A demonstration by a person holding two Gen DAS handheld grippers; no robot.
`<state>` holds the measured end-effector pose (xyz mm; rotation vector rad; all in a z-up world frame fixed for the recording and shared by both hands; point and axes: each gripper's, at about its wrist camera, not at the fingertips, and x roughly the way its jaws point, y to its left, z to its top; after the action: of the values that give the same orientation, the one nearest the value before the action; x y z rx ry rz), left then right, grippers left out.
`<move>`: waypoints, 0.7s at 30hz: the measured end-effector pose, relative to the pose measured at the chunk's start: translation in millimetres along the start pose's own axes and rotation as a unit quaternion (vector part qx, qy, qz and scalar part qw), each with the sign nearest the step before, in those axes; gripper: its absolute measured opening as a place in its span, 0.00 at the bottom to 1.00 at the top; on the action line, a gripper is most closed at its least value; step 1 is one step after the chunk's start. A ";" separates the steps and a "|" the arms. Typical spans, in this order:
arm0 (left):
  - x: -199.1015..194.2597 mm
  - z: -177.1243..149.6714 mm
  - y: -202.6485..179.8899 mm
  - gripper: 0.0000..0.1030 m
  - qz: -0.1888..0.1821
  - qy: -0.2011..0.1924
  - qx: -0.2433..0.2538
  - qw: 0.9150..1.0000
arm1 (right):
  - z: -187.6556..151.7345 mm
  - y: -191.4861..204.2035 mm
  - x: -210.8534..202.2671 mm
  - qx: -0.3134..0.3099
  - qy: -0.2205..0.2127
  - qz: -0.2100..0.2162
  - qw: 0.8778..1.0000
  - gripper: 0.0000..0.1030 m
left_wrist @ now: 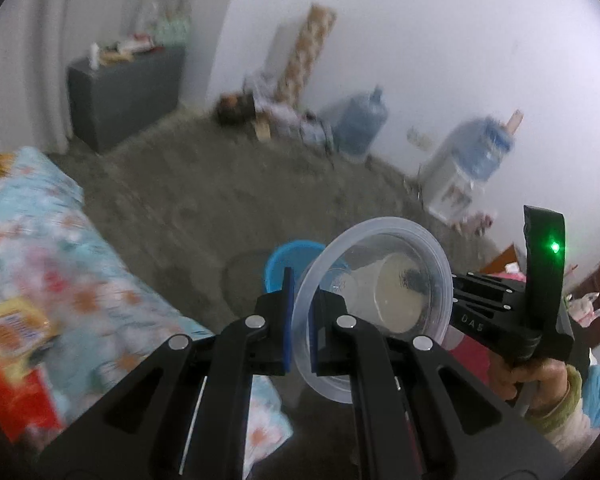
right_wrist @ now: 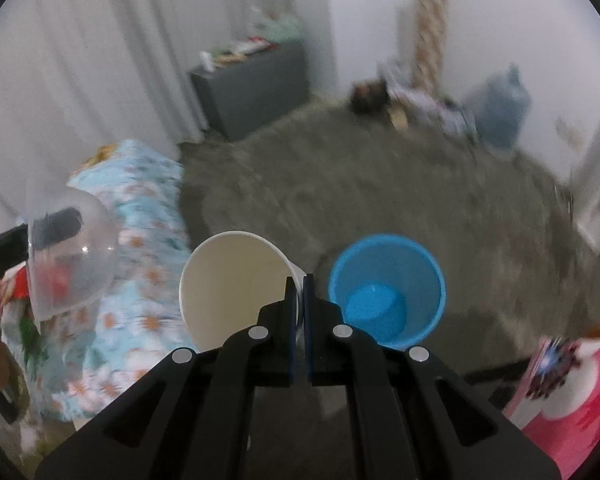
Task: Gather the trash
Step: 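Carry cup and lid to the blue wastebasket and open both grippers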
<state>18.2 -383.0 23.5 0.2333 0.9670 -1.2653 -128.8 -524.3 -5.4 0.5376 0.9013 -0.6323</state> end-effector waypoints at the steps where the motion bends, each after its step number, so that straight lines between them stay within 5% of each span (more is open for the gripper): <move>1: 22.8 2.1 -3.1 0.04 -0.004 0.020 0.002 1.000 | 0.5 -13.0 13.3 0.016 0.010 -0.004 1.000 0.03; 5: 107.2 13.4 -18.7 0.04 -0.006 0.080 0.003 0.997 | 5.1 -51.8 53.2 0.065 0.032 -0.025 0.997 0.03; 10: 184.4 30.1 -40.6 0.04 0.005 0.108 0.013 0.994 | 18.9 -107.6 98.1 0.144 0.022 -0.054 0.988 0.04; 11: 196.8 33.6 -44.2 0.10 0.002 0.109 0.011 0.994 | 19.7 -118.6 108.8 0.162 0.020 -0.057 0.985 0.04; 12: 216.5 37.0 -47.1 0.35 0.005 0.122 0.006 0.993 | 21.8 -128.8 118.2 0.175 0.022 -0.058 0.983 0.09; 14: 236.0 38.0 -46.5 0.70 0.033 0.136 -0.004 0.990 | 21.2 -144.8 141.9 0.200 0.043 -0.057 0.977 0.41; 15: 240.0 37.1 -45.5 0.71 0.046 0.125 -0.014 0.991 | 19.1 -149.8 151.7 0.208 0.052 -0.067 0.974 0.50; 21: 202.1 37.5 -41.6 0.79 0.014 0.102 -0.024 0.994 | 9.9 -143.9 145.7 0.200 0.038 -0.074 0.976 0.50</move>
<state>-3.6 -561.3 -84.7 0.3407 1.1637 -1.2075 -156.1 -670.7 -146.2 0.8651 0.8940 -0.9440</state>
